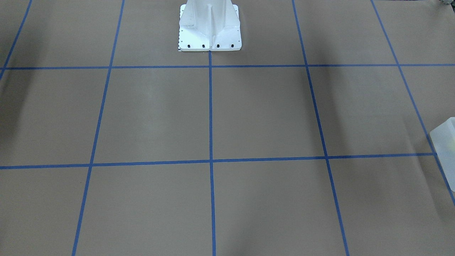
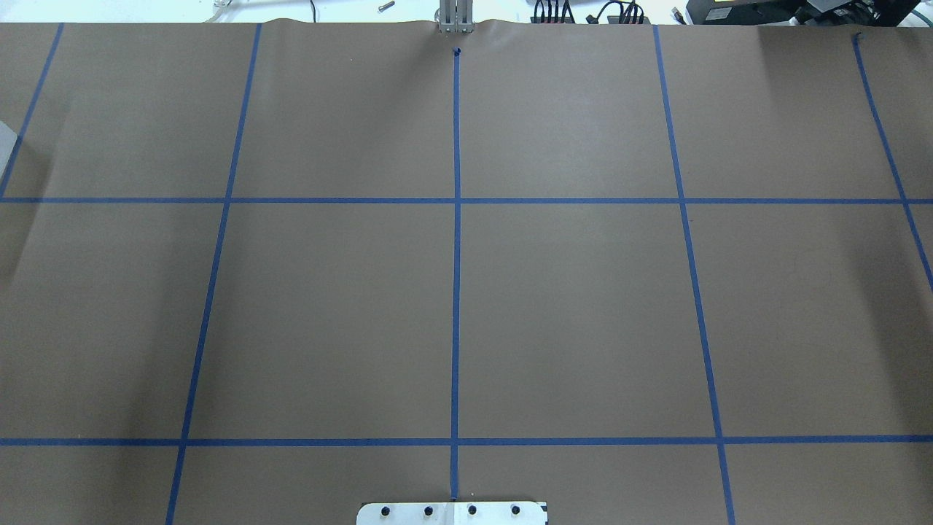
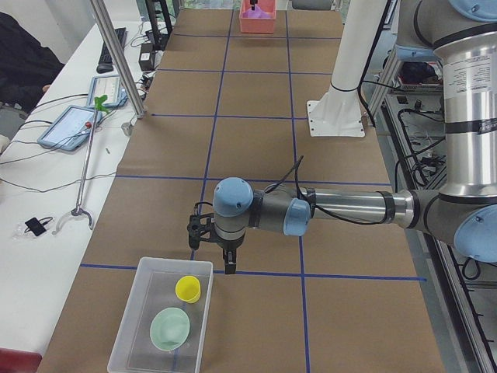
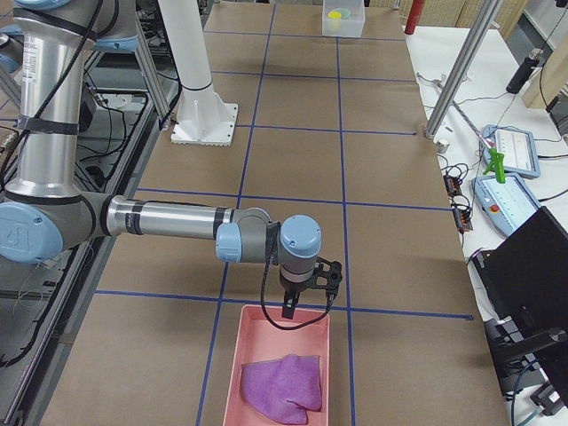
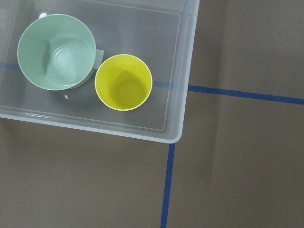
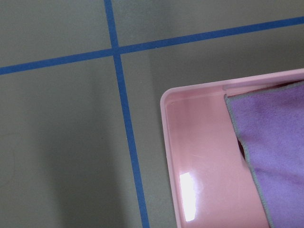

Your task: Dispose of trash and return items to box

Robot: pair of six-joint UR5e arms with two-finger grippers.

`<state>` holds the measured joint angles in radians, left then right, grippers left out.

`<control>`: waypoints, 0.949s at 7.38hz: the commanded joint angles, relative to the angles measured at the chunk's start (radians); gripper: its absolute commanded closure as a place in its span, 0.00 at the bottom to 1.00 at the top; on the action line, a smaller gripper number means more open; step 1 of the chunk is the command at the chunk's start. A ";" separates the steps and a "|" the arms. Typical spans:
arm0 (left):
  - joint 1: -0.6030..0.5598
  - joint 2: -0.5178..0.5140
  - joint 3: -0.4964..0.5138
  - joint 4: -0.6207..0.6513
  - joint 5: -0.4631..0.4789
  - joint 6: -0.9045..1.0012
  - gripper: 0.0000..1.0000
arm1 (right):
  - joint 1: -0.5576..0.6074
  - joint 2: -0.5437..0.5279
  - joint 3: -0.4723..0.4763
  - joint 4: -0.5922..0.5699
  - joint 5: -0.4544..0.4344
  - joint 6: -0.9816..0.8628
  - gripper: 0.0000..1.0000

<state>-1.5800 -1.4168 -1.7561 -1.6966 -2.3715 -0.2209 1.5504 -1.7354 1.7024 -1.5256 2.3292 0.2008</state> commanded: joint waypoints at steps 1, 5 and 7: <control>0.000 0.001 -0.002 -0.002 0.000 0.000 0.02 | 0.042 -0.001 0.048 -0.002 0.030 0.000 0.00; 0.000 -0.001 -0.003 -0.002 0.000 0.000 0.02 | 0.054 -0.013 0.052 -0.001 0.032 0.000 0.00; 0.000 -0.002 0.000 -0.002 0.000 0.000 0.02 | 0.054 -0.015 0.052 -0.001 0.030 0.002 0.00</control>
<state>-1.5800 -1.4184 -1.7571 -1.6979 -2.3716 -0.2209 1.6044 -1.7493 1.7540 -1.5263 2.3596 0.2013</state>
